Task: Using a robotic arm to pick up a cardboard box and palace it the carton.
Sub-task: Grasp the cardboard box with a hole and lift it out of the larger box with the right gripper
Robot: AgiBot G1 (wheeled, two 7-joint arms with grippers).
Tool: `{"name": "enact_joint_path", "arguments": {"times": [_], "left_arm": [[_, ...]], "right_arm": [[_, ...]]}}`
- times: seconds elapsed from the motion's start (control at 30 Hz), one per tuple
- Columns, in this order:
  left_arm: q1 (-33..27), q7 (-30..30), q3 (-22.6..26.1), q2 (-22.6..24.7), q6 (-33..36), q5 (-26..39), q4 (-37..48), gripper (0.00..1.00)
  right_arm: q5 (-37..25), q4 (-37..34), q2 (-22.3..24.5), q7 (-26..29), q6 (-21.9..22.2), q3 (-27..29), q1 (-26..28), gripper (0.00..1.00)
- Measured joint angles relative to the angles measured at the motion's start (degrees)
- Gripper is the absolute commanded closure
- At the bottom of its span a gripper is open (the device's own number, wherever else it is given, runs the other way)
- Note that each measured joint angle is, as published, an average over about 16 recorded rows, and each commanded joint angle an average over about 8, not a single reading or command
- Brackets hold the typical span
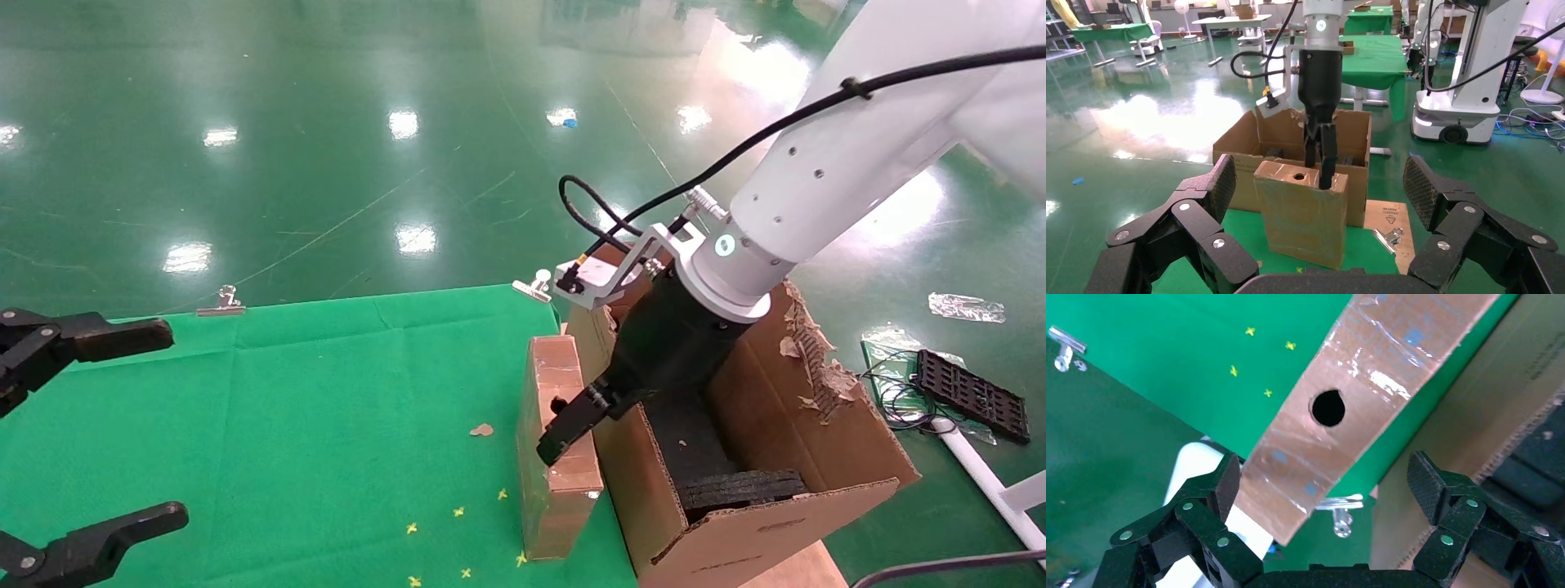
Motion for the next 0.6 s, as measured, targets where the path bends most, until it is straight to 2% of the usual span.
{"name": "enact_joint_path", "arguments": {"times": [0.3, 0.37, 0.43, 0.5, 0.57, 0.6], "left_arm": [[-0.01, 0.02, 0.03, -0.01, -0.01, -0.02, 0.00, 0.00], [-0.01, 0.02, 0.04, -0.02, -0.02, -0.03, 0.00, 0.00], [-0.01, 0.02, 0.05, -0.02, -0.02, -0.03, 0.00, 0.02], [-0.01, 0.03, 0.06, -0.02, -0.02, -0.04, 0.00, 0.18], [-0.01, 0.03, 0.06, -0.03, -0.03, -0.04, 0.00, 0.40], [-0.01, 0.03, 0.07, -0.03, -0.03, -0.05, 0.00, 0.52]], "right_arm": [[0.69, -4.65, -2.10, -1.40, 0.45, -0.18, -2.28, 0.00], [0.66, -5.30, -2.48, -1.75, 0.32, -0.29, -2.55, 0.14], [0.50, -5.79, -2.82, -2.02, 0.14, -0.45, -2.72, 0.38], [0.35, -6.14, -3.07, -2.23, -0.05, -0.60, -2.87, 0.63], [0.20, -6.38, -3.26, -2.39, -0.23, -0.75, -2.98, 0.88], [0.13, -6.45, -3.32, -2.44, -0.32, -0.82, -3.01, 0.94]]}}
